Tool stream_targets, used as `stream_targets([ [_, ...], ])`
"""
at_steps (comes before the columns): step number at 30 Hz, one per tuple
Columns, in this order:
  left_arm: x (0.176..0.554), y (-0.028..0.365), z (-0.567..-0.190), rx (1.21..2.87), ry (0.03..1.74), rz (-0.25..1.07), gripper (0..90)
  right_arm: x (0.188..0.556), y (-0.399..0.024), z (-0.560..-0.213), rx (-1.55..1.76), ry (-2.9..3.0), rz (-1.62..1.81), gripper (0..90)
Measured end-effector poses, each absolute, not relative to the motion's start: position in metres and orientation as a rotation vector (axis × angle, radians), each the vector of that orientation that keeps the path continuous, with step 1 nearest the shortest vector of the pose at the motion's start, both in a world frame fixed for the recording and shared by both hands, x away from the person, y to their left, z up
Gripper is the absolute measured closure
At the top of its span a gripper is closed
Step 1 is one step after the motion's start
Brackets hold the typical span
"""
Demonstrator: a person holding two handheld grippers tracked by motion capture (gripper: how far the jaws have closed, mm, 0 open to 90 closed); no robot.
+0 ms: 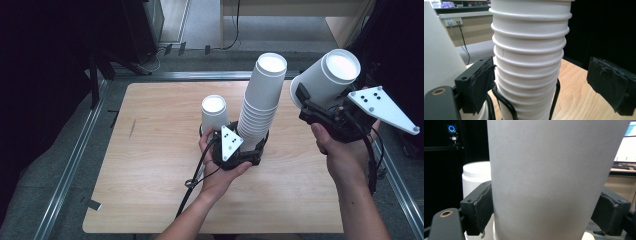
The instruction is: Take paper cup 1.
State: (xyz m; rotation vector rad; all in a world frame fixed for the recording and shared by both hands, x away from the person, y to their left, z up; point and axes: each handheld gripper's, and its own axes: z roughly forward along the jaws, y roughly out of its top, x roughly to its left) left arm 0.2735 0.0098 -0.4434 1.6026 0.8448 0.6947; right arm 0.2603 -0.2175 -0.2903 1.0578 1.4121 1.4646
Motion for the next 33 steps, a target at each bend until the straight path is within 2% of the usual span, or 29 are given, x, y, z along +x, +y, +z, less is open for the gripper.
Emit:
stream_targets([
  [4,0.262,0.021,-0.445,1.597,0.854,0.669,1.6,0.257,-0.217,-0.302,1.049,1.435,1.462,14.9],
  [33,0.217,0.088,-0.471,1.606,0.915,0.654,0.0,0.238,-0.198,-0.376,1.011,1.522,1.402,14.8],
])
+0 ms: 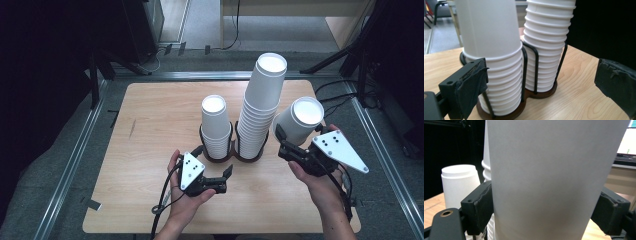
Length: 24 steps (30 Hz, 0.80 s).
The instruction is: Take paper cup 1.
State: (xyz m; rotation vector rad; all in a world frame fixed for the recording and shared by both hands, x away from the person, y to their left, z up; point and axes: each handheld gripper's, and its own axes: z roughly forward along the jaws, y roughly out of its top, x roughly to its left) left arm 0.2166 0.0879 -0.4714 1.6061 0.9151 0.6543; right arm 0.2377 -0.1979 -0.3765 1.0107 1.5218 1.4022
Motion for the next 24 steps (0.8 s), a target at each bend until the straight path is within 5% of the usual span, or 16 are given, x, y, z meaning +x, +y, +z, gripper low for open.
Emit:
stream_targets([
  [24,0.211,0.11,-0.477,1.616,0.938,0.606,0.0,0.228,-0.17,-0.444,0.913,1.64,1.232,14.5],
])
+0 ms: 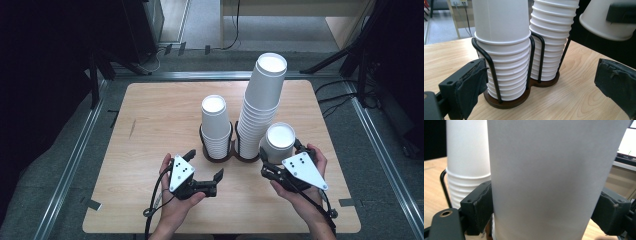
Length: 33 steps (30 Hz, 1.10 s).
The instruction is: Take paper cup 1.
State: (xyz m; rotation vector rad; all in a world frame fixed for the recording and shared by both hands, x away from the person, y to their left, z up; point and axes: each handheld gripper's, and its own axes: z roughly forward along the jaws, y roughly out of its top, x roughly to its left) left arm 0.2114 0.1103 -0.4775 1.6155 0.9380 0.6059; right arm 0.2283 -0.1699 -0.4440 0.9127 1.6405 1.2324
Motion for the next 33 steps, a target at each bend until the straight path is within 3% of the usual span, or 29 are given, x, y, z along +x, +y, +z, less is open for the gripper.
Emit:
stream_targets([
  [13,0.211,0.111,-0.478,1.632,0.914,0.539,0.0,0.221,-0.139,-0.473,0.674,1.723,1.032,14.3],
  [33,0.209,0.104,-0.476,1.678,0.853,0.453,0.0,0.215,-0.124,-0.492,0.397,1.72,0.855,15.6],
])
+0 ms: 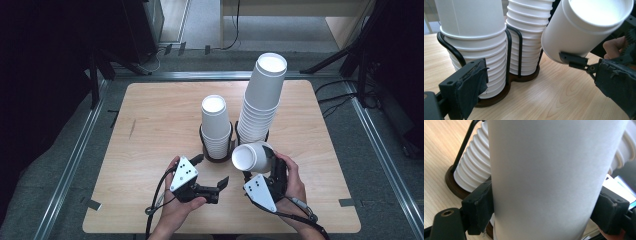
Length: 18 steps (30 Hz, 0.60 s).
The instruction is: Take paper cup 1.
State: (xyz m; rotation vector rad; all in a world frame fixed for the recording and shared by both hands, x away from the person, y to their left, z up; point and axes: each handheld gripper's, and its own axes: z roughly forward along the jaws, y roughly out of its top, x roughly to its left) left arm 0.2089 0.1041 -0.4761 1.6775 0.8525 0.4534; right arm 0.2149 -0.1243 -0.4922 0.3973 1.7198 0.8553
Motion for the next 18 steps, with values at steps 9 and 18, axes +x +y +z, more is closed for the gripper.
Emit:
stream_targets([
  [9,0.208,0.1,-0.478,1.715,0.824,0.451,0.0,0.207,-0.114,-0.501,0.255,1.7,0.743,17.4],
  [18,0.207,0.096,-0.48,1.75,0.777,0.419,0.0,0.202,-0.107,-0.508,0.139,1.661,0.658,18.3],
])
